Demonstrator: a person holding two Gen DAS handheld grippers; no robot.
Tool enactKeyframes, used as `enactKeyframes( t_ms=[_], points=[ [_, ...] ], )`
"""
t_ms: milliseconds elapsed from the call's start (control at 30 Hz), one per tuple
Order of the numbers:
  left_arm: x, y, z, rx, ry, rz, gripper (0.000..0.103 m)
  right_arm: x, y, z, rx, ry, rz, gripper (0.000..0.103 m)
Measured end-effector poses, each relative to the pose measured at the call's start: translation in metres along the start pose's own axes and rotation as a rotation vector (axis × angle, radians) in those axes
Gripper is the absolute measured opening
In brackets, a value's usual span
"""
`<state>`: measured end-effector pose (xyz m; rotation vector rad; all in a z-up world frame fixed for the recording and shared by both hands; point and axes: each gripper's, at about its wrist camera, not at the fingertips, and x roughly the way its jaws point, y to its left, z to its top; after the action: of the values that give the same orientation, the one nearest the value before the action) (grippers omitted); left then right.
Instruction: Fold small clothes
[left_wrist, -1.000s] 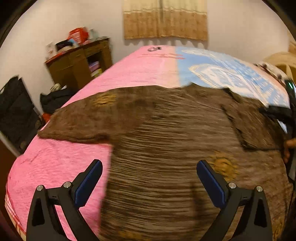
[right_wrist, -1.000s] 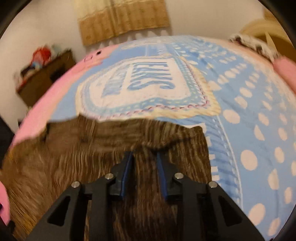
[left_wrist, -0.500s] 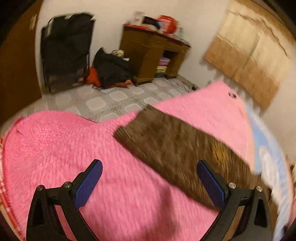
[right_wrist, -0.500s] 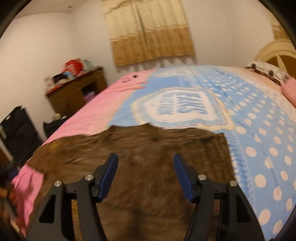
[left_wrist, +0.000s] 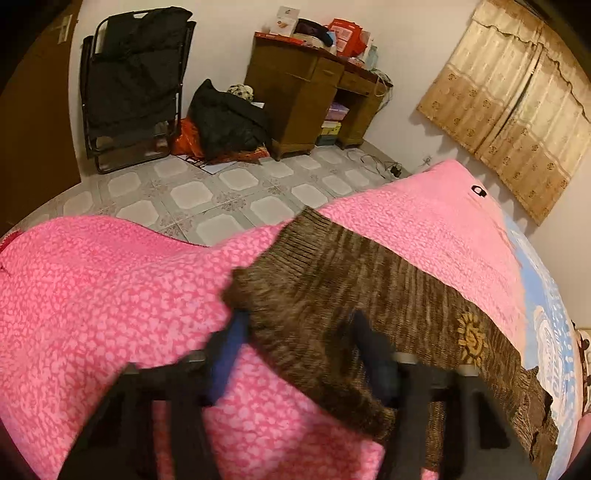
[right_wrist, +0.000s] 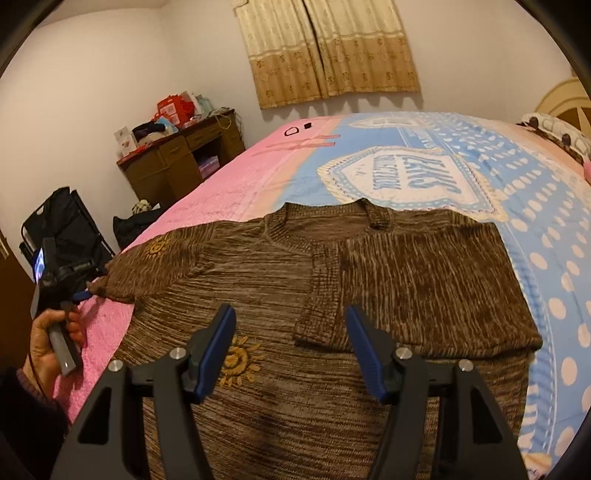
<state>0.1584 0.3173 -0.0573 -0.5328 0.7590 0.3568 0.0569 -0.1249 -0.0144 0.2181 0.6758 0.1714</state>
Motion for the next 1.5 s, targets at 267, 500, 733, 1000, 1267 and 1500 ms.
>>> enactKeyframes(
  t_ms=[267,500,733,1000,1267,1500],
  points=[
    [-0.003,0.023,0.006,-0.094,0.003,-0.127,0.008,-0.003,-0.019,-0.003,0.124,0.012,-0.008,0.066],
    [-0.043,-0.058,0.01,0.145,-0.122,-0.121,0.008,-0.012,-0.037,-0.002,0.178,-0.018,-0.042,0.066],
    [-0.101,-0.205,-0.072,0.536,-0.206,-0.35,0.008,-0.023,-0.065,-0.001,0.257,-0.048,-0.071,0.066],
    [-0.09,-0.266,-0.205,0.862,-0.089,-0.355,0.009,-0.036,-0.094,-0.01,0.323,-0.045,-0.102,0.066],
    [-0.112,-0.242,-0.22,0.944,-0.037,-0.351,0.08,-0.029,-0.096,-0.013,0.337,-0.011,-0.068,0.067],
    [-0.141,-0.192,-0.213,0.865,-0.087,-0.392,0.081,-0.018,-0.079,0.0,0.328,0.012,0.009,0.072]
  ],
)
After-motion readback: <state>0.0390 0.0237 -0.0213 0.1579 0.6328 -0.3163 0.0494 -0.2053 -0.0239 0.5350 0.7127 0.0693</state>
